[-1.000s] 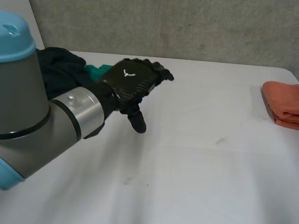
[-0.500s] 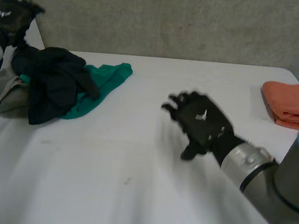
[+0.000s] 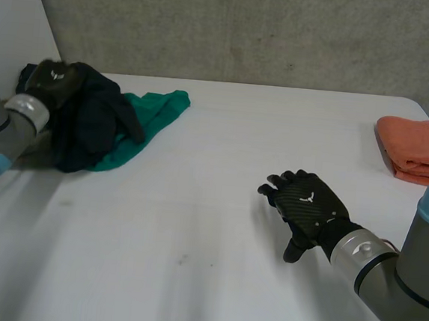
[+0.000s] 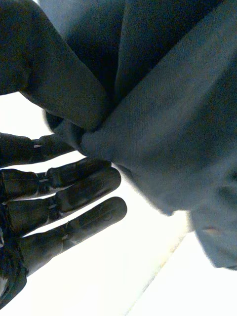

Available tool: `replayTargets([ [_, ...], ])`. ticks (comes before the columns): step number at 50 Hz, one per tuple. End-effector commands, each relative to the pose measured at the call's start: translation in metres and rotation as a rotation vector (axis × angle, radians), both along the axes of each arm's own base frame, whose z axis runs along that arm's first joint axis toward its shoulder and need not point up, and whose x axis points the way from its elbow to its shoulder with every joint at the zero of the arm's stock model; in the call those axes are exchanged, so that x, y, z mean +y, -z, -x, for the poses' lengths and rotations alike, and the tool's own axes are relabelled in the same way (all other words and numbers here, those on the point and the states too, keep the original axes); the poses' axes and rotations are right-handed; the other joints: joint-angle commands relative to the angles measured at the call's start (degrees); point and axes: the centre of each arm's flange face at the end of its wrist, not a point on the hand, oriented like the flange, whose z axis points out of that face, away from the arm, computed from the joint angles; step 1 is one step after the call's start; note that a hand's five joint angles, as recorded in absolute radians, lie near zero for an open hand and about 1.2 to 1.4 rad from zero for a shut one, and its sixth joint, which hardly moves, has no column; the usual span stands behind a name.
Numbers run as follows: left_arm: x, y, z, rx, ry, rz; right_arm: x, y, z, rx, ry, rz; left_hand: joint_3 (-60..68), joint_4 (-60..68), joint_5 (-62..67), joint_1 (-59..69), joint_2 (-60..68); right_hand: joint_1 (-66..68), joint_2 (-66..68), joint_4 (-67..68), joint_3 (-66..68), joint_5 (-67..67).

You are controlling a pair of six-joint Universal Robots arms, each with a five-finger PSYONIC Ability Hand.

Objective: Fold the laundry.

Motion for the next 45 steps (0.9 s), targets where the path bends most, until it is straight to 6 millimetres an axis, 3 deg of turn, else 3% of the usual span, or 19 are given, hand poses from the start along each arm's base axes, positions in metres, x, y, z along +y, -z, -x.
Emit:
replayTargets([
  [1,0.084,-0.09,0.077,0.283,0.176,0.083,-0.015,-0.008,0.009,-0.008,0.055,0.032,12.1,11.5,13.0,17.1,12.6,-1.7,-2.8,-3.6,-2.2,-3.7],
  [4,0.121,-0.103,0.105,0.369,0.269,0.04,-0.03,-0.017,0.019,-0.011,0.13,0.065,12.1,11.5,13.0,17.1,12.6,-1.7,-2.8,-3.6,-2.2,-3.7],
  [6,0.158,-0.102,0.129,0.439,0.357,-0.035,-0.043,-0.023,0.029,-0.016,0.193,0.087,12.1,11.5,13.0,17.1,12.6,-1.7,-2.8,-3.6,-2.2,-3.7],
  [7,0.182,-0.097,0.143,0.472,0.412,-0.094,-0.046,-0.025,0.031,-0.015,0.21,0.093,12.1,11.5,13.0,17.1,12.6,-1.7,-2.8,-3.6,-2.2,-3.7],
  [12,0.244,-0.069,0.181,0.495,0.546,-0.254,-0.058,-0.032,0.04,-0.015,0.269,0.123,9.8,9.2,10.7,14.8,10.3,-1.7,-2.8,-3.6,-2.2,-3.7],
  [15,0.267,-0.048,0.197,0.462,0.596,-0.333,-0.062,-0.036,0.041,-0.02,0.274,0.134,-31.5,-32.0,-30.5,-26.5,-30.9,-1.7,-2.8,-3.6,-2.2,-3.7],
  [19,0.276,-0.044,0.201,0.435,0.606,-0.335,-0.065,-0.037,0.043,-0.023,0.274,0.135,-39.2,-39.7,-38.2,-34.2,-38.6,-1.7,-2.8,-3.6,-2.2,-3.7],
  [21,0.267,-0.05,0.197,0.429,0.587,-0.297,-0.064,-0.035,0.043,-0.021,0.273,0.129,-44.9,-45.5,-43.9,-39.9,-44.4,-1.7,-2.8,-3.6,-2.2,-3.7],
  [24,0.232,-0.066,0.172,0.389,0.466,-0.171,-0.062,-0.034,0.042,-0.021,0.269,0.123,-54.8,-55.4,-53.9,-49.8,-54.3,-1.7,-2.8,-3.6,-2.2,-3.7],
  [26,0.2,-0.076,0.147,0.33,0.364,-0.078,-0.061,-0.033,0.042,-0.02,0.267,0.119,-54.9,-55.4,-53.9,-49.9,-54.3,-1.7,-2.8,-3.6,-2.2,-3.7],
  [31,0.143,-0.082,0.103,0.185,0.211,0.047,-0.061,-0.031,0.042,-0.019,0.264,0.116,-55.0,-55.6,-54.0,-50.0,-54.5,-1.7,-2.8,-3.6,-2.2,-3.7],
  [33,0.123,-0.076,0.088,0.127,0.158,0.067,-0.061,-0.029,0.041,-0.015,0.262,0.11,-55.0,-55.6,-54.1,-50.0,-54.5,-1.7,-2.8,-3.6,-2.2,-3.7],
  [34,0.103,-0.066,0.072,0.065,0.108,0.066,-0.061,-0.029,0.041,-0.015,0.262,0.11,-55.0,-55.6,-54.1,-50.0,-54.5,-1.7,-2.8,-3.6,-2.2,-3.7],
  [38,0.065,-0.037,0.034,-0.068,0.037,0.011,-0.061,-0.027,0.042,-0.012,0.263,0.106,-54.9,-55.4,-53.9,-49.9,-54.3,-1.7,-2.8,-3.6,-2.2,-3.7],
  [42,0.042,-0.014,0.012,-0.174,0.028,-0.045,-0.061,-0.027,0.042,-0.012,0.265,0.106,-54.4,-54.9,-53.4,-49.4,-53.8,-1.7,-2.8,-3.6,-2.2,-3.7],
  [45,0.032,-0.001,0.007,-0.228,0.025,-0.05,-0.062,-0.027,0.043,-0.013,0.268,0.105,-54.3,-54.9,-53.4,-49.4,-53.8,-1.7,-2.8,-3.6,-2.2,-3.7],
])
